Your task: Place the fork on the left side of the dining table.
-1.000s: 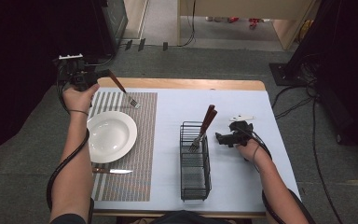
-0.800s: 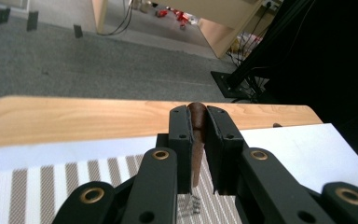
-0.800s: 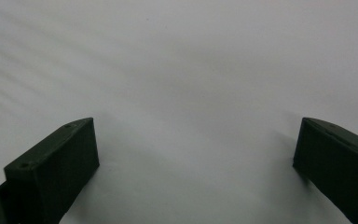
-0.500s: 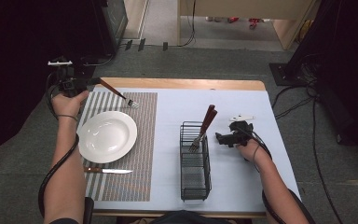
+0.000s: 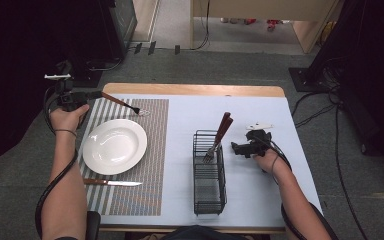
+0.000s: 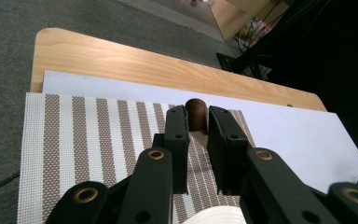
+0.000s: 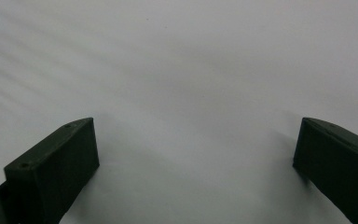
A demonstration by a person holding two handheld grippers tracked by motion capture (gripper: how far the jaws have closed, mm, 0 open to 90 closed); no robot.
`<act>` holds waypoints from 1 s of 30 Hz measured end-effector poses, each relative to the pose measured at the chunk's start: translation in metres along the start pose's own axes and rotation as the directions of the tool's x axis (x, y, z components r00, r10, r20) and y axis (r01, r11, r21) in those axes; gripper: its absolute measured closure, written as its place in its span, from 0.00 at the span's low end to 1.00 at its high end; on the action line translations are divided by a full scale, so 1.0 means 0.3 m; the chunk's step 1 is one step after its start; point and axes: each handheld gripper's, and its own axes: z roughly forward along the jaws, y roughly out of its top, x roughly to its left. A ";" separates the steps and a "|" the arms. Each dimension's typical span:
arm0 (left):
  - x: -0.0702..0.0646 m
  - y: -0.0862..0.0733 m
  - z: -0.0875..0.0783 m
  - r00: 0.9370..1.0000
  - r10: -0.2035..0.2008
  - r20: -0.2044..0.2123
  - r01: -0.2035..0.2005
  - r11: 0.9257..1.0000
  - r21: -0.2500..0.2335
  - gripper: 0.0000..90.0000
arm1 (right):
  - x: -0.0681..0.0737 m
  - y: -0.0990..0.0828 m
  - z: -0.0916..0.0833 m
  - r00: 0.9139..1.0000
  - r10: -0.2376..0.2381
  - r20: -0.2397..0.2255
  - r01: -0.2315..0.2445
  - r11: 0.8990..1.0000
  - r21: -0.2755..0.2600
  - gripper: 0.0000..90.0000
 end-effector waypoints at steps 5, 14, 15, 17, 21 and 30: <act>0.032 -0.014 0.001 1.000 -0.016 -0.003 0.016 1.000 0.013 0.87 | 0.000 0.000 0.000 1.000 0.000 0.000 0.000 1.000 0.001 0.00; 0.086 -0.042 0.005 0.999 -0.048 0.010 0.048 0.998 0.032 0.87 | 0.000 0.000 0.000 1.000 -0.001 0.000 0.001 1.000 0.001 0.00; 0.088 -0.044 0.006 0.999 -0.050 0.010 0.050 0.998 0.033 0.86 | 0.000 0.000 0.000 1.000 -0.001 0.000 0.001 1.000 0.001 0.00; 0.096 -0.050 0.009 0.998 -0.056 0.011 0.055 0.998 0.033 0.86 | 0.000 0.000 0.000 1.000 -0.001 0.000 0.001 1.000 0.001 0.00; 0.106 -0.056 0.009 0.998 -0.062 0.013 0.061 0.997 0.037 0.86 | 0.000 0.000 0.000 1.000 -0.001 0.000 0.001 1.000 0.001 0.00; 0.136 -0.077 0.019 0.997 -0.077 0.005 0.077 0.996 0.040 0.84 | 0.000 0.000 0.000 1.000 -0.001 0.000 0.001 1.000 0.001 0.00</act>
